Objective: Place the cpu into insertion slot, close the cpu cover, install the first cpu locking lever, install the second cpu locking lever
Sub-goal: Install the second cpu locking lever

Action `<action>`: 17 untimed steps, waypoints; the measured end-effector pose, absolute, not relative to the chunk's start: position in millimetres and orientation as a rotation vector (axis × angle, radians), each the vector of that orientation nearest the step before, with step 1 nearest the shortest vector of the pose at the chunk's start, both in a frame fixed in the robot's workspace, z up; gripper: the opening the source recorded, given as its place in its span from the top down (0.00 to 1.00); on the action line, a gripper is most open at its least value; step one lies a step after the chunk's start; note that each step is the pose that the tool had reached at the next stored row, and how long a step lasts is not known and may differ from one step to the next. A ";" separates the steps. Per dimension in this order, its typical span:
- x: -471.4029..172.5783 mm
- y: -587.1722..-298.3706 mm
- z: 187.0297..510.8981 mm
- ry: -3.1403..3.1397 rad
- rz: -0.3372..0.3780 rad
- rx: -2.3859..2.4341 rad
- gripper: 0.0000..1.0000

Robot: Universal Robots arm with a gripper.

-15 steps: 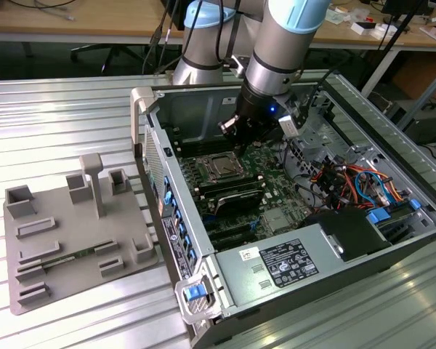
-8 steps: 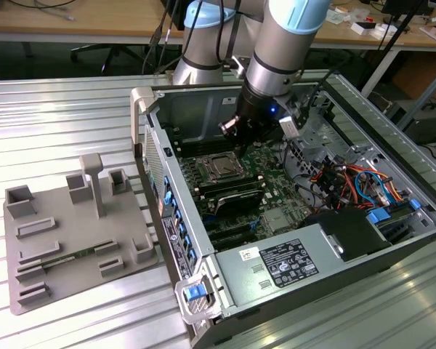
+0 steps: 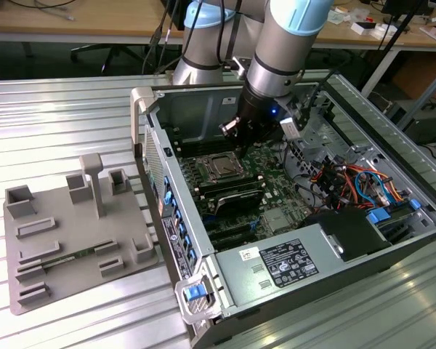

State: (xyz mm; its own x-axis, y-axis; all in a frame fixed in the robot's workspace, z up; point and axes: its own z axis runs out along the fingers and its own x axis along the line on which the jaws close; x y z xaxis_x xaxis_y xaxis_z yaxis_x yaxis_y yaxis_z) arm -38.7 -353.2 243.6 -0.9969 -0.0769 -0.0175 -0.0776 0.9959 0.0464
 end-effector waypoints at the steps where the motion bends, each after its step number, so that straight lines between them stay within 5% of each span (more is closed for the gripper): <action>1: -38.7 -353.8 243.5 3.123 0.074 -0.121 0.89; 17: -38.7 -367.9 240.7 3.123 0.074 -0.121 0.89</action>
